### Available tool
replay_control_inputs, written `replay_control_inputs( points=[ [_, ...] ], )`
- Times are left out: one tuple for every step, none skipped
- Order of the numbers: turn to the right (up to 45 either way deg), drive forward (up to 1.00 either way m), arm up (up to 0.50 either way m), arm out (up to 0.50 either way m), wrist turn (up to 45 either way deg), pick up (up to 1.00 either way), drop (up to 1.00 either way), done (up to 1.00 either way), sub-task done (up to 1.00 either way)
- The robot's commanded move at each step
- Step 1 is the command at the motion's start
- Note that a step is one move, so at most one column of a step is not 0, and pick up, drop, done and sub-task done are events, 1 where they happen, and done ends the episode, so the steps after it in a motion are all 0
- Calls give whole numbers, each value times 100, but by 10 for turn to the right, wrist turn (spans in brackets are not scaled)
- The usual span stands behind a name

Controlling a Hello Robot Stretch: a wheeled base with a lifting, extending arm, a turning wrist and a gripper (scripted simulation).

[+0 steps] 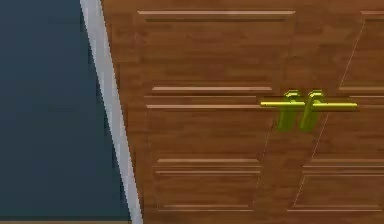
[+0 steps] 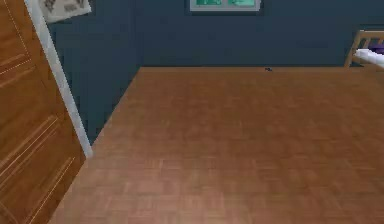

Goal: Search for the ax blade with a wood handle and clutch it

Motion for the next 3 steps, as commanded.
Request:
replay_control_inputs(
  points=[
    [-450,0,0,0,0,0,0,0,0],
    [-450,0,0,0,0,0,0,0,0],
    [-450,0,0,0,0,0,0,0,0]
  ],
)
